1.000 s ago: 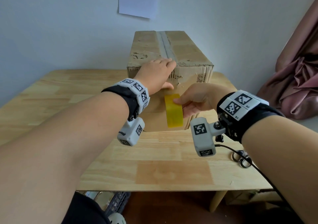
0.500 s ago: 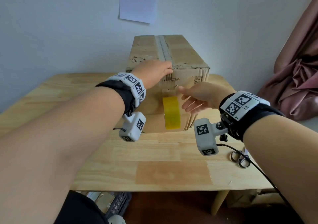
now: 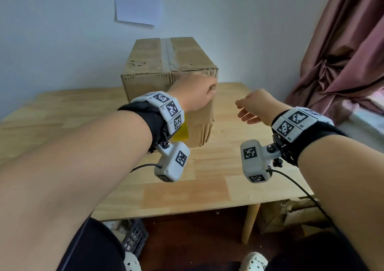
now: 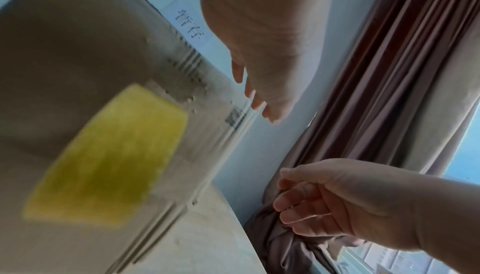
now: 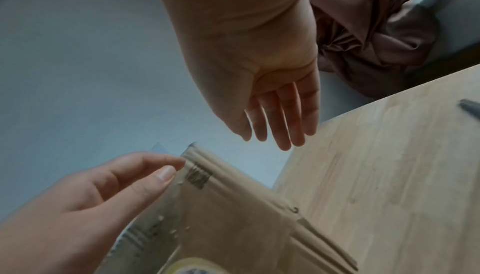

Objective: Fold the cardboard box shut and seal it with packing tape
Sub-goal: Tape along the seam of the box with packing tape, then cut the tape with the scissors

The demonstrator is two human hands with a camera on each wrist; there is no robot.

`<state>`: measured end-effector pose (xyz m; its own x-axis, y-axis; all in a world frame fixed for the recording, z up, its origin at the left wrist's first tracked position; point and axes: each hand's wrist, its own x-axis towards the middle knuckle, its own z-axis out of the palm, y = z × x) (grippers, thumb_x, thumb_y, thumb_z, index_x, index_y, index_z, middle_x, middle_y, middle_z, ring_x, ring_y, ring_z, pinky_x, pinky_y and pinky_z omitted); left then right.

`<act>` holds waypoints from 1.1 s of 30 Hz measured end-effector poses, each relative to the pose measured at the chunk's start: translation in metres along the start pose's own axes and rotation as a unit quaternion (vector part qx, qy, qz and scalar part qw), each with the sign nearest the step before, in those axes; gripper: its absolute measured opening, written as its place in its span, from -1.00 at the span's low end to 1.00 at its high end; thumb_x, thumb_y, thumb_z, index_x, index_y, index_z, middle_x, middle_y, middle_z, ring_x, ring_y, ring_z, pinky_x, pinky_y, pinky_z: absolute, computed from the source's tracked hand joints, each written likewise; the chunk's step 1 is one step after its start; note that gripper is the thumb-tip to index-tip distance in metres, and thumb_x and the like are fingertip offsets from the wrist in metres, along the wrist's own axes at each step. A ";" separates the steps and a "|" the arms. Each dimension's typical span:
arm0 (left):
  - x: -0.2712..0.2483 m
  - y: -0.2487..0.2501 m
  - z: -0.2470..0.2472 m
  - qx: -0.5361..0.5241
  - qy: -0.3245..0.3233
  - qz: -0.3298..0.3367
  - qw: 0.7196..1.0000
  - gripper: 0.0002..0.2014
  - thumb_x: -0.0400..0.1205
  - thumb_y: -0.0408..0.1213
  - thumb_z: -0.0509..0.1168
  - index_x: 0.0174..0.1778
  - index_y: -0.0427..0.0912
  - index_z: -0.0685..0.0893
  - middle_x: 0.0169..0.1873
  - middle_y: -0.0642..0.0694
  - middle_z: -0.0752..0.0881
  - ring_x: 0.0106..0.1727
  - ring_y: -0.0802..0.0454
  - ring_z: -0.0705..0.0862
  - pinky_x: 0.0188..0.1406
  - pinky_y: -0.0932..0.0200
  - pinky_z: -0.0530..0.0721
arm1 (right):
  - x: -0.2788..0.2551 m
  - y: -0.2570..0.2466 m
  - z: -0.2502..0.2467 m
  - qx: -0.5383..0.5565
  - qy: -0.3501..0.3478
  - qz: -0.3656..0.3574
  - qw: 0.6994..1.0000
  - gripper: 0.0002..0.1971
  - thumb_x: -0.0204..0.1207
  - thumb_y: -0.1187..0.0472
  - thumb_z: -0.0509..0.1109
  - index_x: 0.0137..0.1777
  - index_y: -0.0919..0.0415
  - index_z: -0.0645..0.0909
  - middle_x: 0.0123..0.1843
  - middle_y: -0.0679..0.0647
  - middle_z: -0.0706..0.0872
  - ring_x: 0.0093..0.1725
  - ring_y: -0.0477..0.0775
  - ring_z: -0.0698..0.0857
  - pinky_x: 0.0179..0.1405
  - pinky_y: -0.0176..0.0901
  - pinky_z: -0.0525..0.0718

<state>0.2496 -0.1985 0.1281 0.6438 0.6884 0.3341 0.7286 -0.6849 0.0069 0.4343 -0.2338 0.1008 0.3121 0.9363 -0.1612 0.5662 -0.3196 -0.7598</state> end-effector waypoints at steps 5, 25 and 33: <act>0.001 0.033 0.050 -0.034 -0.060 0.005 0.998 -0.66 0.74 -0.18 0.05 0.30 -0.21 0.60 0.24 -0.18 0.67 0.32 -0.15 0.55 0.25 -0.05 0.53 | 0.006 0.067 0.005 -0.020 0.022 0.076 0.997 -0.76 0.59 0.23 0.33 -0.07 0.47 0.61 -0.23 0.25 0.76 -0.30 0.19 0.71 -0.06 0.10 0.77; 0.021 0.028 0.185 -0.117 -0.147 -0.088 0.978 -0.69 0.72 -0.23 0.05 0.23 -0.20 0.63 0.17 -0.14 0.71 0.12 -0.13 0.63 0.08 0.05 0.54 | 0.057 0.164 0.076 -0.375 -0.016 0.022 0.927 -0.25 0.55 0.43 0.19 0.70 0.19 -0.03 -0.06 0.22 0.69 -0.35 0.09 0.57 -0.49 -0.08 0.54; 0.008 0.027 0.158 -0.182 -0.082 -0.098 0.975 -0.67 0.73 -0.28 0.06 0.31 -0.25 0.61 0.09 -0.13 0.71 -0.09 0.00 0.65 -0.13 0.17 0.56 | 0.075 0.121 0.077 0.014 0.132 0.058 0.989 -0.76 0.66 0.22 0.25 0.23 0.32 0.40 -0.10 0.13 0.53 -0.14 0.13 0.54 -0.31 -0.12 0.51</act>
<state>0.3111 -0.1737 -0.0183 0.5505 0.8235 0.1371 0.7303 -0.5546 0.3988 0.4675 -0.1915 -0.0513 0.5650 0.8211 -0.0814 0.4946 -0.4160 -0.7631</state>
